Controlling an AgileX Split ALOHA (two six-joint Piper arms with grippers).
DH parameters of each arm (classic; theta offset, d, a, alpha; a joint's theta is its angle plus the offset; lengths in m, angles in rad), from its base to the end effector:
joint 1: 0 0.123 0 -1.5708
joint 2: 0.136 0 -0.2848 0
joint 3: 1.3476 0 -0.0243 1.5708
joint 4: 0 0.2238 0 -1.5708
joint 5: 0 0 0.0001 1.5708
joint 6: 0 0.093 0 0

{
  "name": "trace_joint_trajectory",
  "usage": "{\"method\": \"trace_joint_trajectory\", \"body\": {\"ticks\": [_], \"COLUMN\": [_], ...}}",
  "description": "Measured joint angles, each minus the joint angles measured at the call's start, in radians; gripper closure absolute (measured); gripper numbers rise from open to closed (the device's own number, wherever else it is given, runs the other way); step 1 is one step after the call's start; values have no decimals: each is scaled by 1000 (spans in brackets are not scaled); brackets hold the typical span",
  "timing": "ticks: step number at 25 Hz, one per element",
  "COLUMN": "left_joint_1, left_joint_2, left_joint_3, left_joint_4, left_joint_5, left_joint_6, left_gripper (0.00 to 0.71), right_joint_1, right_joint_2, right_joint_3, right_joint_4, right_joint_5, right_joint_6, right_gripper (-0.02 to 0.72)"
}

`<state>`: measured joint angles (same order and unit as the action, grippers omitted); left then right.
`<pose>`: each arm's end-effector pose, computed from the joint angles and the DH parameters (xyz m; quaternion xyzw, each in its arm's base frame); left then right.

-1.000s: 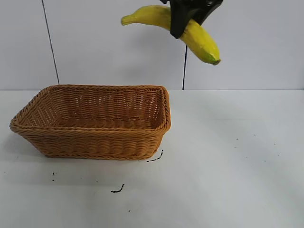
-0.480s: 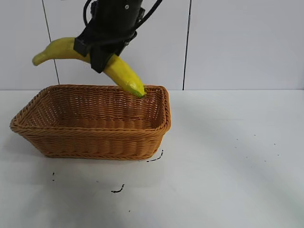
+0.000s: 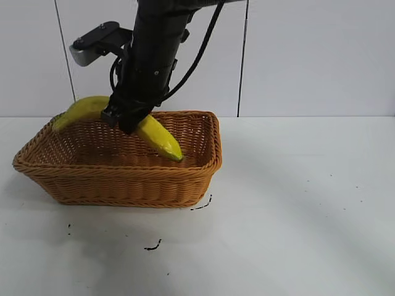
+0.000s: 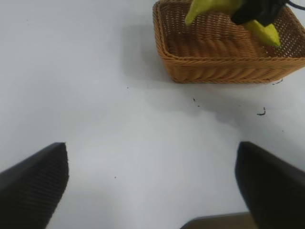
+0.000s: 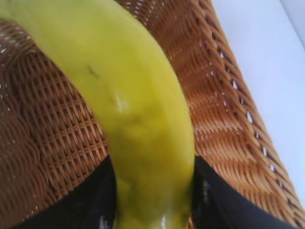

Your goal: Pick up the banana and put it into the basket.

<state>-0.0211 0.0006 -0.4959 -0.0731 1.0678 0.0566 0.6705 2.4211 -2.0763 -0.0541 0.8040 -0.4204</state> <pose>-0.0266 -0.0054 0.2619 0.0347 0.8550 -0.0273 0.5167 0.3982 0.3112 0.1655 -0.5132 0.8202 0.0080 0.2527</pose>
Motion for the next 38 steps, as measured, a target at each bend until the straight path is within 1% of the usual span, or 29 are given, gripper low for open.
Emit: {"method": "trace_joint_trajectory", "body": {"ticks": [4, 5, 6, 8, 10, 12, 14, 16, 19, 20, 23, 25, 27, 28, 31, 34, 38], "left_joint_1": [0, 0, 0, 0, 0, 0, 0, 0, 0, 0, 0, 0, 0, 0, 0, 0, 0], "left_joint_2": [0, 0, 0, 0, 0, 0, 0, 0, 0, 0, 0, 0, 0, 0, 0, 0, 0], "left_joint_3": [0, 0, 0, 0, 0, 0, 0, 0, 0, 0, 0, 0, 0, 0, 0, 0, 0], "left_joint_4": [0, 0, 0, 0, 0, 0, 0, 0, 0, 0, 0, 0, 0, 0, 0, 0, 0], "left_joint_5": [0, 0, 0, 0, 0, 0, 0, 0, 0, 0, 0, 0, 0, 0, 0, 0, 0], "left_joint_6": [0, 0, 0, 0, 0, 0, 0, 0, 0, 0, 0, 0, 0, 0, 0, 0, 0], "left_gripper": [20, 20, 20, 20, 20, 20, 20, 20, 20, 20, 20, 20, 20, 20, 20, 20, 20], "right_joint_1": [0, 0, 0, 0, 0, 0, 0, 0, 0, -1, -20, -55, -103, -133, -227, -323, -459], "right_joint_2": [0, 0, 0, -1, -1, -6, -21, -51, -112, -133, -178, -189, -190, -191, -191, -189, -189], "right_joint_3": [0, 0, 0, 0, 0, 0, 0, 0, -11, -20, -75, -118, -149, -157, -160, -160, -160], "right_joint_4": [0, 0, 0, 0, 0, -3, -13, -33, -67, -76, -79, -61, -36, -22, 7, 13, 16], "right_joint_5": [4, 9, 9, 9, 9, 9, 12, 15, 50, 80, 211, 309, 370, 388, 401, 409, 411], "right_joint_6": [4, 5, 6, 6, 6, 14, 42, 86, 159, 172, 234, 293, 330, 346, 373, 388, 388], "right_gripper": [398, 377, 313, 144, 61, 30, 17, 12, 12, 12, 12, 12, 12, 12, 12, 12, 12]}}
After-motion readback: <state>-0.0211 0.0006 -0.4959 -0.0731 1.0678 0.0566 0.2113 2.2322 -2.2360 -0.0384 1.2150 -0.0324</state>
